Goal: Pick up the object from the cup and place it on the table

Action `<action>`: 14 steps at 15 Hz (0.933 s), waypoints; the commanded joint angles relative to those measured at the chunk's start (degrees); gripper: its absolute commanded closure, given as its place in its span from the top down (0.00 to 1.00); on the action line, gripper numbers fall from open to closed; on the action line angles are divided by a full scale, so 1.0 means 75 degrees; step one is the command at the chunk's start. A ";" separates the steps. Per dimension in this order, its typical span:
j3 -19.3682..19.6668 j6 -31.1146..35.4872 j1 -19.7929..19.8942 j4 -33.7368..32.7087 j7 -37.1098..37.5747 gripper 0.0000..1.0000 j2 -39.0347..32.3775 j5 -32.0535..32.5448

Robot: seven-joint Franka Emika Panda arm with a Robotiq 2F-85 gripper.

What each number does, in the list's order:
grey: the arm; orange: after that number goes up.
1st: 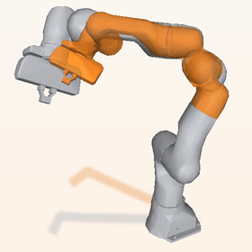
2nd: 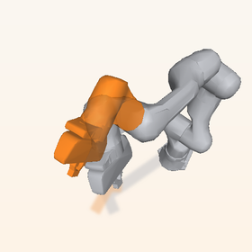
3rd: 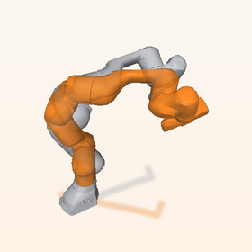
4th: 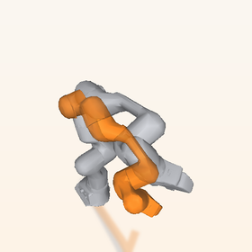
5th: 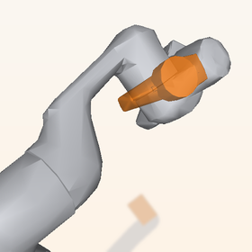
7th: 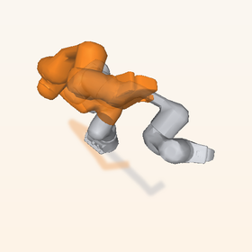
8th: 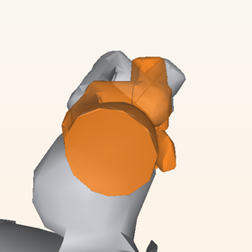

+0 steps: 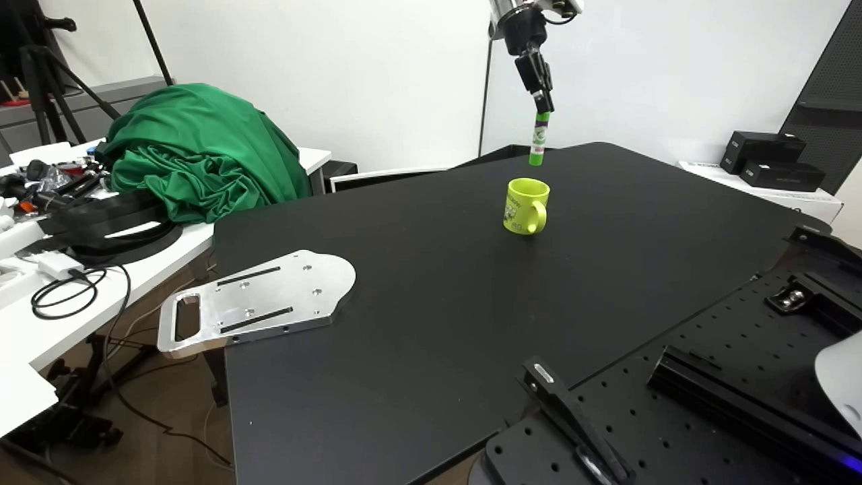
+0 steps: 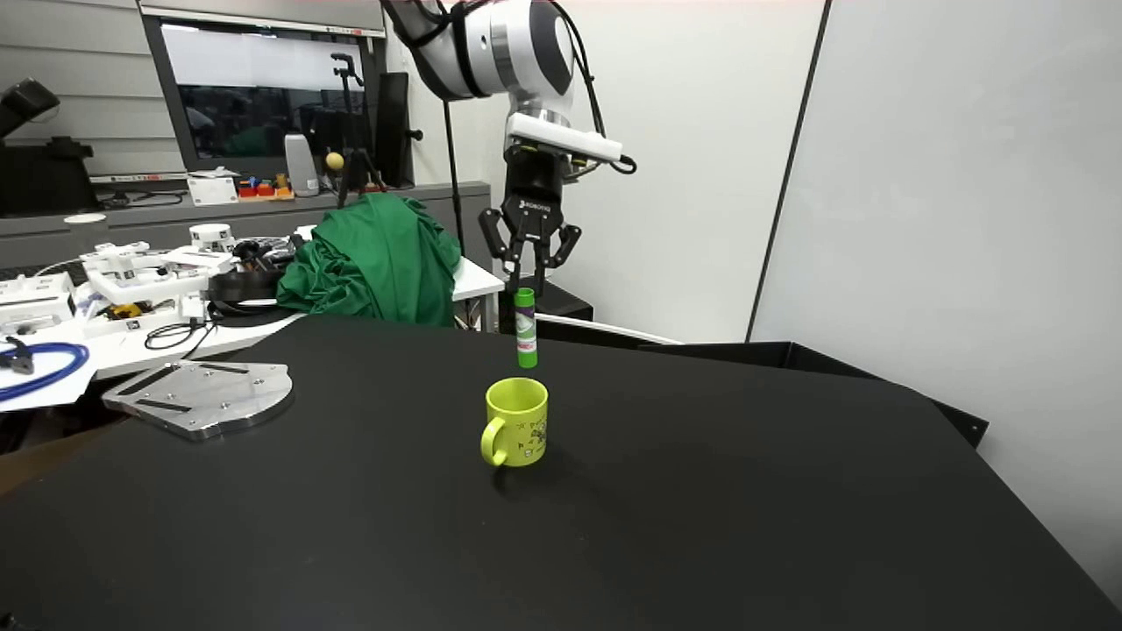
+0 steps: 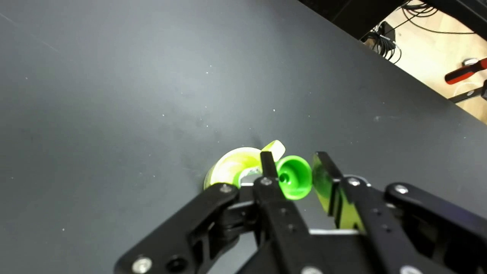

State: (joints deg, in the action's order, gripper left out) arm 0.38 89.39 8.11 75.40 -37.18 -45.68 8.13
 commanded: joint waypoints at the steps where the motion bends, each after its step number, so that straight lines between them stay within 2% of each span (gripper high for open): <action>1: 0.0191 0.0179 0.0200 0.0678 0.0334 0.07 0.0502 0.0151; 8: 0.0558 0.0687 0.0622 0.1638 0.0385 0.07 0.0650 0.0448; 10: 0.0631 0.1226 0.0735 0.1904 0.0402 0.07 0.0543 0.0522; 14: 0.0813 0.2851 0.0837 0.2518 0.0657 0.07 0.0416 0.0828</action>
State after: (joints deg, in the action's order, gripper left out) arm 5.97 103.78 14.03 90.28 -35.66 -43.43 12.32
